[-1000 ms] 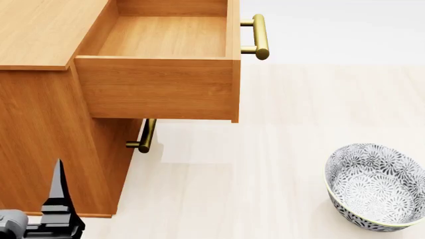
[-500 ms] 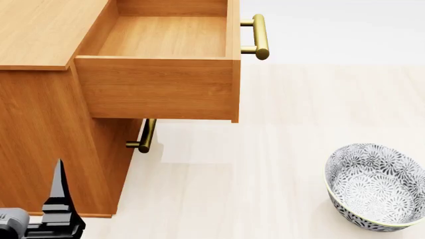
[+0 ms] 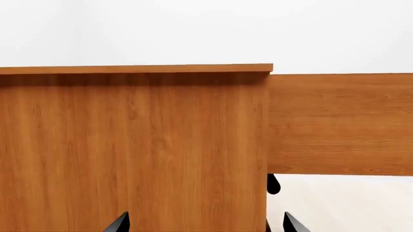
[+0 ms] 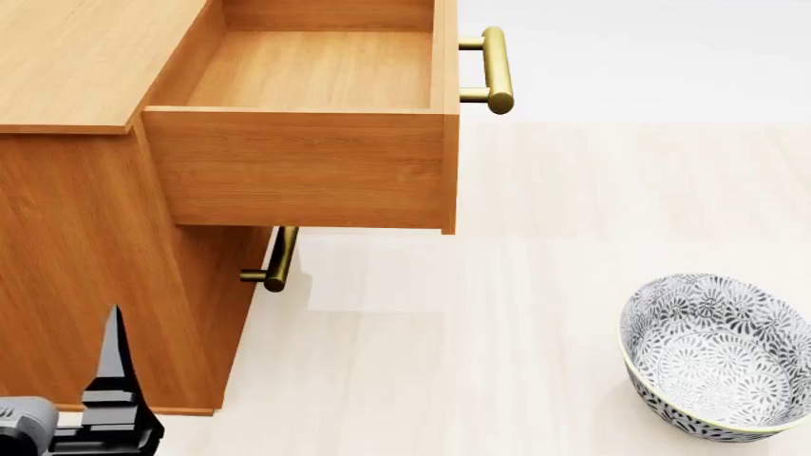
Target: Put the ketchup in the top drawer of the cabinet.
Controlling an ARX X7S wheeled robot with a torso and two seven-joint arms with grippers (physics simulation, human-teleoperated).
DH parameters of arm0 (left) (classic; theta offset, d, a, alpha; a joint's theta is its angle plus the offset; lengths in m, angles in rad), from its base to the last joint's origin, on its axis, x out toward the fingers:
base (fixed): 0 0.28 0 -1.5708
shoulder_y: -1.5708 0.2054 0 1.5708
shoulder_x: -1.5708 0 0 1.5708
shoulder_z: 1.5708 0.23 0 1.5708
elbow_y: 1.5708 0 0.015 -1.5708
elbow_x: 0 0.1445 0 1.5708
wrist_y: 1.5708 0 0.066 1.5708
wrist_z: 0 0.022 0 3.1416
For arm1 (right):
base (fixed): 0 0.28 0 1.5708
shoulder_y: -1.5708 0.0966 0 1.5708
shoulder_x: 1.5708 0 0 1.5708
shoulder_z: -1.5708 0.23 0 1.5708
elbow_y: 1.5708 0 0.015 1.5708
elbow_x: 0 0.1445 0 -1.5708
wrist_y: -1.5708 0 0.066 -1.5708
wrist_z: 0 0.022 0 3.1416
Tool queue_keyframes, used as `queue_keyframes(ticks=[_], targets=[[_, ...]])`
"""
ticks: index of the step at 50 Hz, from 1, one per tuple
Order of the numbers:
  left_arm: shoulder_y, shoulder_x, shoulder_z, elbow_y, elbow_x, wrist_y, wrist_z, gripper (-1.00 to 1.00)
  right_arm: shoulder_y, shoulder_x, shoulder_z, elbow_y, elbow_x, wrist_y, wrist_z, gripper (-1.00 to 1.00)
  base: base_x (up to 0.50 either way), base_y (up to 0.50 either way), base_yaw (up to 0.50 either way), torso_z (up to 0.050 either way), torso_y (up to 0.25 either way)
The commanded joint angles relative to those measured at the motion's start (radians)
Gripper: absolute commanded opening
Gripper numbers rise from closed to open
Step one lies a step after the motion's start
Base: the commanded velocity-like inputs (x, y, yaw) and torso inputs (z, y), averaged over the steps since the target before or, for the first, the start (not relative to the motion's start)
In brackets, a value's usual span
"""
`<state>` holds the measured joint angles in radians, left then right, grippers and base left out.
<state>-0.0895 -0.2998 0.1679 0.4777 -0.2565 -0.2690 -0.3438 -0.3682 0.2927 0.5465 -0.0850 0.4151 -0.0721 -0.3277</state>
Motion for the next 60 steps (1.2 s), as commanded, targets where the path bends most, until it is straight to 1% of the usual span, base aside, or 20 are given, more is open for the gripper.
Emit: queue_keyframes(ticks=[1,14,15,27,31,40,49,53,56,60], targets=[[-0.002,-0.002,0.002,-0.01,-0.003,0.007,-0.002,1.0,0.025,0.0,-0.016,0.038,-0.01,-0.007,0.001,1.0,0.0,0.0,0.0,0.0,0.0],[-0.003,-0.006,0.004,-0.01,-0.006,0.007,-0.007,1.0,0.032,-0.002,-0.021,0.055,-0.014,-0.013,0.004,1.0,0.0,0.0,0.0,0.0,0.0],[-0.004,-0.006,0.005,-0.01,-0.005,0.007,-0.008,1.0,0.034,-0.002,-0.021,0.058,-0.015,-0.015,0.005,-1.0,0.0,0.0,0.0,0.0,0.0],[-0.005,-0.009,0.01,-0.008,-0.009,0.004,-0.012,1.0,0.033,-0.001,-0.019,0.043,-0.013,-0.007,0.02,-1.0,0.0,0.0,0.0,0.0,0.0],[-0.006,-0.009,0.012,-0.011,-0.01,0.005,-0.013,1.0,0.029,0.003,-0.008,-0.006,-0.006,0.025,0.05,-1.0,0.0,0.0,0.0,0.0,0.0],[-0.005,-0.012,0.014,-0.012,-0.016,0.007,-0.012,1.0,0.023,0.046,0.026,-0.171,0.036,0.161,0.138,-1.0,0.0,0.0,0.0,0.0,0.0],[-0.008,-0.015,0.015,-0.013,-0.025,0.003,-0.011,1.0,0.063,0.131,0.065,-0.375,0.109,0.342,0.249,-1.0,0.0,0.0,0.0,0.0,0.0],[-0.008,-0.016,0.015,-0.011,-0.028,0.003,-0.012,1.0,0.08,0.161,0.075,-0.431,0.132,0.397,0.285,-1.0,0.0,0.0,0.0,0.0,0.0],[-0.008,-0.016,0.014,-0.013,-0.032,0.005,-0.011,1.0,0.11,0.203,0.11,-0.497,0.194,0.463,0.32,-1.0,0.0,0.0,0.0,0.0,0.0],[-0.01,-0.017,0.017,-0.012,-0.033,0.005,-0.011,1.0,0.133,0.236,0.129,-0.534,0.226,0.506,0.347,-1.0,0.0,0.0,0.0,0.0,0.0]])
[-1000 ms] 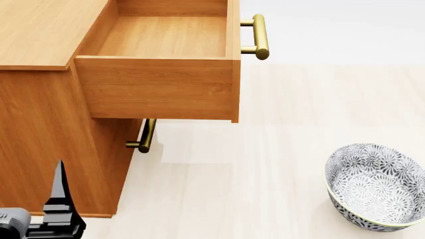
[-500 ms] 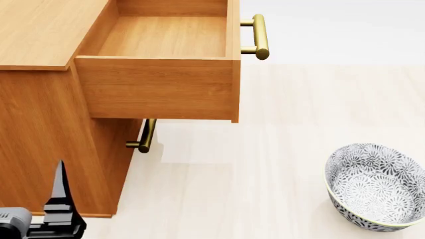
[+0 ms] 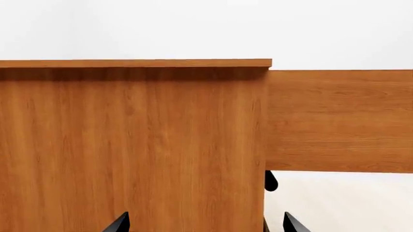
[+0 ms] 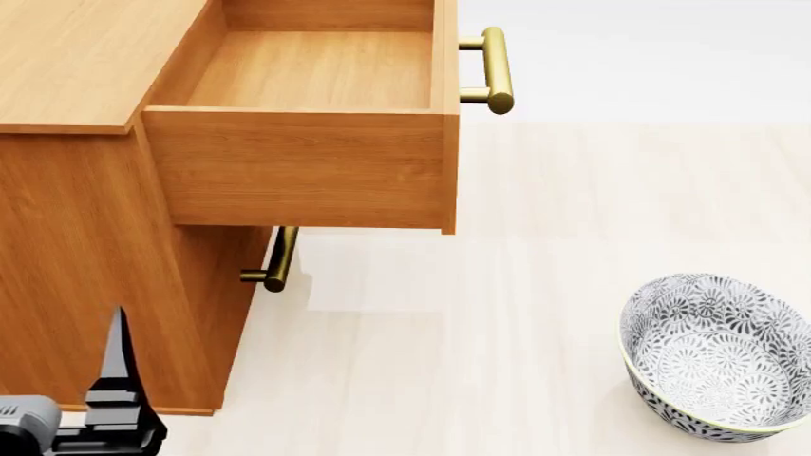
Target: Put the ketchup in the top drawer of the cabinet.
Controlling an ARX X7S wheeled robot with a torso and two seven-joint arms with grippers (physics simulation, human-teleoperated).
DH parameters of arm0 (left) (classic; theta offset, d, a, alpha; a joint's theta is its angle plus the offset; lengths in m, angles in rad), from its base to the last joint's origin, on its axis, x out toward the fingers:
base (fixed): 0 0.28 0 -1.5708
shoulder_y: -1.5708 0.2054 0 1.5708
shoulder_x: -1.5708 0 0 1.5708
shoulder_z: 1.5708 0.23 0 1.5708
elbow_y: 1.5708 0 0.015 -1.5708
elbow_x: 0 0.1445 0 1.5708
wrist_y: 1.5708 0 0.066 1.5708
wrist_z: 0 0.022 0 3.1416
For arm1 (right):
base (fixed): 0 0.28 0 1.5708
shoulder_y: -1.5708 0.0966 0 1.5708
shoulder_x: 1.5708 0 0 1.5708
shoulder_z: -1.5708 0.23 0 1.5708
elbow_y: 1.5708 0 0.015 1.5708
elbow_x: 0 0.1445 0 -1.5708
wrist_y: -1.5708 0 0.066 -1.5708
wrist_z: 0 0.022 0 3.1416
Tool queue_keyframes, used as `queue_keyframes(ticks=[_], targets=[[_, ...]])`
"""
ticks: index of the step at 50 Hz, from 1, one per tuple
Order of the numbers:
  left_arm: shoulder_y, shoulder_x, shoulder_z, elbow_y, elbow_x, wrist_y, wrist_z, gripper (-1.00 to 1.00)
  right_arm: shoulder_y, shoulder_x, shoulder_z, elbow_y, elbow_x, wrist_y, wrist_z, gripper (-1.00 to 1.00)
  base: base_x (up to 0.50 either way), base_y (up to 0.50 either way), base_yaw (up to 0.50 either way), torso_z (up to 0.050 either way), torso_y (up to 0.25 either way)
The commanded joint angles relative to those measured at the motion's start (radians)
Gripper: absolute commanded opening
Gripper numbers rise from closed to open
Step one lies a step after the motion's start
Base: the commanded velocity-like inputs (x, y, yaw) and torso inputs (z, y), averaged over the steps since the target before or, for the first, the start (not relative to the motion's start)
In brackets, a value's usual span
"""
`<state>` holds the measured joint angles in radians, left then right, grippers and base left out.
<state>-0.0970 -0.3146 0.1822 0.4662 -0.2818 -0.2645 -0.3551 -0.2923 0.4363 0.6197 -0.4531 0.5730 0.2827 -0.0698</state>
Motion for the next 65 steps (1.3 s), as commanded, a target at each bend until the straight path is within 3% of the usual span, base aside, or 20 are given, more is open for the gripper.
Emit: queue_keyframes(ticks=[1,30,50,65], targets=[[-0.003,-0.003,0.002,0.004,-0.009,-0.001,0.0,1.0,0.068,0.108,0.065,-0.186,0.084,0.173,0.105,-1.0,0.0,0.0,0.0,0.0,0.0],[-0.017,-0.009,0.011,-0.011,-0.012,0.003,-0.006,1.0,0.296,0.381,0.178,-0.32,0.369,0.41,0.288,-1.0,0.0,0.0,0.0,0.0,0.0],[-0.012,-0.009,0.015,-0.025,-0.013,0.021,-0.011,1.0,0.555,0.571,0.063,-0.3,0.523,0.452,0.428,-1.0,0.0,0.0,0.0,0.0,0.0],[-0.017,-0.011,0.017,-0.033,-0.019,0.027,-0.013,1.0,0.817,0.695,-0.134,-0.238,0.628,0.401,0.524,-1.0,0.0,0.0,0.0,0.0,0.001]])
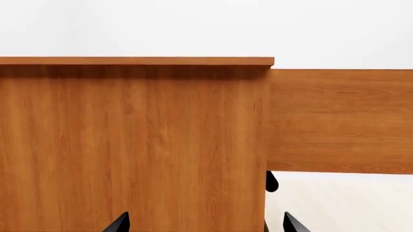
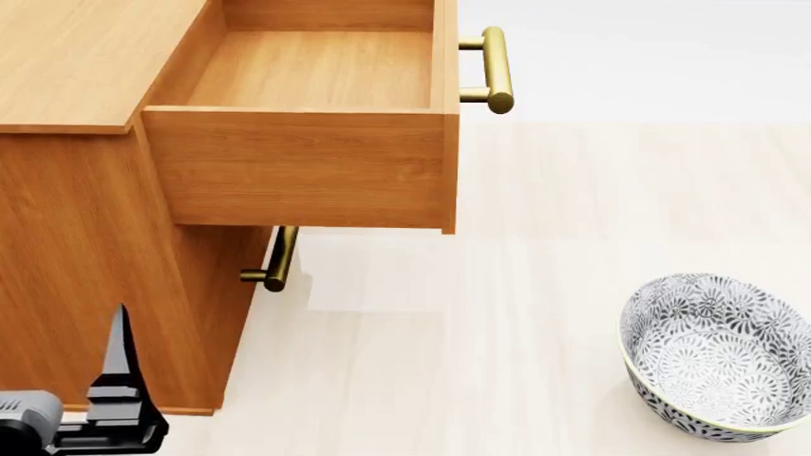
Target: Put the ketchup in the top drawer of the cabinet.
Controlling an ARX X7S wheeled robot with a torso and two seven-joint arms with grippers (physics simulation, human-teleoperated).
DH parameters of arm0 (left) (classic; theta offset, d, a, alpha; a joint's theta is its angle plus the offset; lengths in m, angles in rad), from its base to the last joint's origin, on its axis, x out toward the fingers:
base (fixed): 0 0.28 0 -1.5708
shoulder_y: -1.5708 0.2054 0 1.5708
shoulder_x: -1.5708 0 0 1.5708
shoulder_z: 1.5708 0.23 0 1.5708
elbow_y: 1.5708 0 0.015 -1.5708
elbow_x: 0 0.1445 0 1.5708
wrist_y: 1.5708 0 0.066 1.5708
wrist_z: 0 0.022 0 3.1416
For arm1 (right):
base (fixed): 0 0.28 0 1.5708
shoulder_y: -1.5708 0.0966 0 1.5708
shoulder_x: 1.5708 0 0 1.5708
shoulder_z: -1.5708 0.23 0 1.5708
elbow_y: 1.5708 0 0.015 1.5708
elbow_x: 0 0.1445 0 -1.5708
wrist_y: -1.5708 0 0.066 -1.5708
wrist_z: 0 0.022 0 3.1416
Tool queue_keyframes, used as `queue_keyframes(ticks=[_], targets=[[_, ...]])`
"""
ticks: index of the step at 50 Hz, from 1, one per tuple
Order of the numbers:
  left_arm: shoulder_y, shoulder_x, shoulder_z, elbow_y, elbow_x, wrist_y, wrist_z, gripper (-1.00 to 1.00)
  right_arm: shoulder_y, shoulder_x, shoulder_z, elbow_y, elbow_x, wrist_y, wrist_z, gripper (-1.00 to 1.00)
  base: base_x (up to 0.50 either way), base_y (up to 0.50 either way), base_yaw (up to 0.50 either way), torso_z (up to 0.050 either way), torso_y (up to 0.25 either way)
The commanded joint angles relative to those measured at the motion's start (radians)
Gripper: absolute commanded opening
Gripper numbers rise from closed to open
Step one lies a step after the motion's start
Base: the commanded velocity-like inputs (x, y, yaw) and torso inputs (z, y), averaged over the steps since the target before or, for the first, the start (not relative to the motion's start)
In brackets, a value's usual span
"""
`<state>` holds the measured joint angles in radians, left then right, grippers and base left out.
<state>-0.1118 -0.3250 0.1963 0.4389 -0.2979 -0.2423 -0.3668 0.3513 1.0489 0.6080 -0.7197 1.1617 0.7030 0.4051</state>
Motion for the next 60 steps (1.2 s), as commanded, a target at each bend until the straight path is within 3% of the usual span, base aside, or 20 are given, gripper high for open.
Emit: queue_keyframes(ticks=[1,16,35,60], targets=[[-0.003,-0.001,0.003,-0.005,-0.002,0.003,-0.002,1.0,0.212,0.091,-0.164,0.036,0.039,-0.031,0.052,-1.0,0.0,0.0,0.0,0.0,0.0],[-0.007,-0.003,0.006,-0.012,-0.007,0.008,-0.004,1.0,0.419,0.074,-0.366,0.086,0.009,-0.074,0.072,-1.0,0.0,0.0,0.0,0.0,0.0],[-0.009,-0.008,0.011,-0.001,-0.012,0.002,-0.012,1.0,0.697,-0.022,-0.591,0.16,-0.068,-0.052,0.055,-1.0,0.0,0.0,0.0,0.0,0.0],[-0.017,-0.01,0.016,-0.022,-0.019,0.012,-0.013,1.0,0.938,-0.142,-0.768,0.282,-0.175,-0.019,-0.005,-1.0,0.0,0.0,0.0,0.0,0.0]])
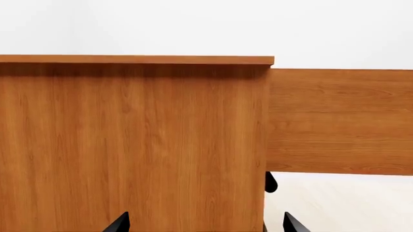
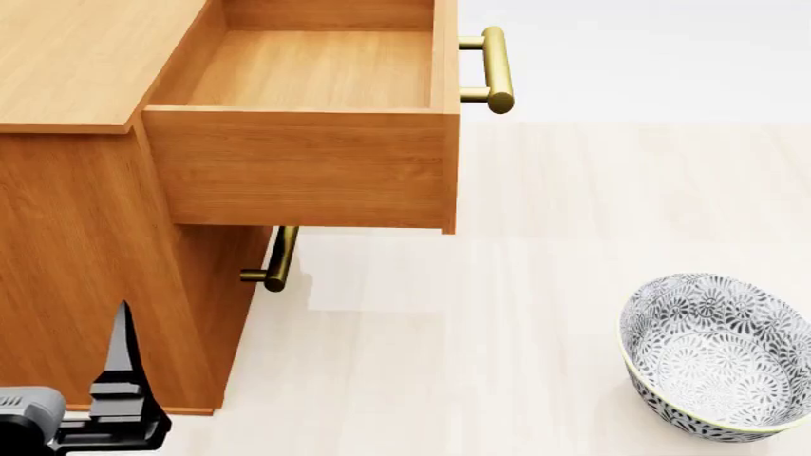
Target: Put the ketchup in the top drawer of the cabinet.
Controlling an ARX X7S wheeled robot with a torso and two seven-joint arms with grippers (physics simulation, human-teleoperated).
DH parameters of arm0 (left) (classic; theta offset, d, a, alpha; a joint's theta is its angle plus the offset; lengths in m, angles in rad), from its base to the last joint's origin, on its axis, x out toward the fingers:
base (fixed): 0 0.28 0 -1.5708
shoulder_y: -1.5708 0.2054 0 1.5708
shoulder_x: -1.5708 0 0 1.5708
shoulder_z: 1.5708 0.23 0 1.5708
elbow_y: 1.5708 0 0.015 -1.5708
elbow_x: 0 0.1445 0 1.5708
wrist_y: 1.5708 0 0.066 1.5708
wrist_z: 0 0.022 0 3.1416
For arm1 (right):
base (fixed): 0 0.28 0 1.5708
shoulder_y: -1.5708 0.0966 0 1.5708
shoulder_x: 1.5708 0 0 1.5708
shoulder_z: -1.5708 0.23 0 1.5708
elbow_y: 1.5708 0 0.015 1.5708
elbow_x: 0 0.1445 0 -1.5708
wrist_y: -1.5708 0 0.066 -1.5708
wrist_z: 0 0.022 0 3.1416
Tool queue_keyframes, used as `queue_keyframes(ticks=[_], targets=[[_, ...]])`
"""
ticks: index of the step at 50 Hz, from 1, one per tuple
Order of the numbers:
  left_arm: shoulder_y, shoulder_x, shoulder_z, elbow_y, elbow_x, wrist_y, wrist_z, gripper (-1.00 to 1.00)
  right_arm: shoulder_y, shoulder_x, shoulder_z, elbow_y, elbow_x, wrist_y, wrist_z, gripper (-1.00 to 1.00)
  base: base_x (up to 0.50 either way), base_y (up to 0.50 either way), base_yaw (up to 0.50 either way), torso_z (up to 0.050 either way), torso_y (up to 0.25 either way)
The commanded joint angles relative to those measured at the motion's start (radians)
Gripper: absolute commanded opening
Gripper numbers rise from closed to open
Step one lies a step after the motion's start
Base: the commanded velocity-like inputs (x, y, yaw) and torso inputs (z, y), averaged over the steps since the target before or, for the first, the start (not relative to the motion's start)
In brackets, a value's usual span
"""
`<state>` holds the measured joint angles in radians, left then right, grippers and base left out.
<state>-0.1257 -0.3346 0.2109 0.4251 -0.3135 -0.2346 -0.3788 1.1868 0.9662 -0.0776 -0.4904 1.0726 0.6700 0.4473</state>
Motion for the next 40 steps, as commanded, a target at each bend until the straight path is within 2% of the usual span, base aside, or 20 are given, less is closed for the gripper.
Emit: queue_keyframes(ticks=[1,20,40], targets=[[-0.003,0.0,0.001,-0.012,-0.003,0.008,0.0,1.0,0.112,-0.071,-0.093,0.065,-0.097,0.011,-0.053,-1.0,0.0,0.0,0.0,0.0,0.0],[-0.013,0.0,0.004,-0.037,-0.011,0.013,0.001,1.0,0.115,-0.167,-0.183,0.191,-0.223,-0.07,-0.112,-1.0,0.0,0.0,0.0,0.0,0.0],[-0.013,-0.005,0.008,-0.033,-0.016,0.013,-0.006,1.0,0.112,-0.229,-0.214,0.307,-0.277,-0.132,-0.149,-1.0,0.0,0.0,0.0,0.0,0.0]])
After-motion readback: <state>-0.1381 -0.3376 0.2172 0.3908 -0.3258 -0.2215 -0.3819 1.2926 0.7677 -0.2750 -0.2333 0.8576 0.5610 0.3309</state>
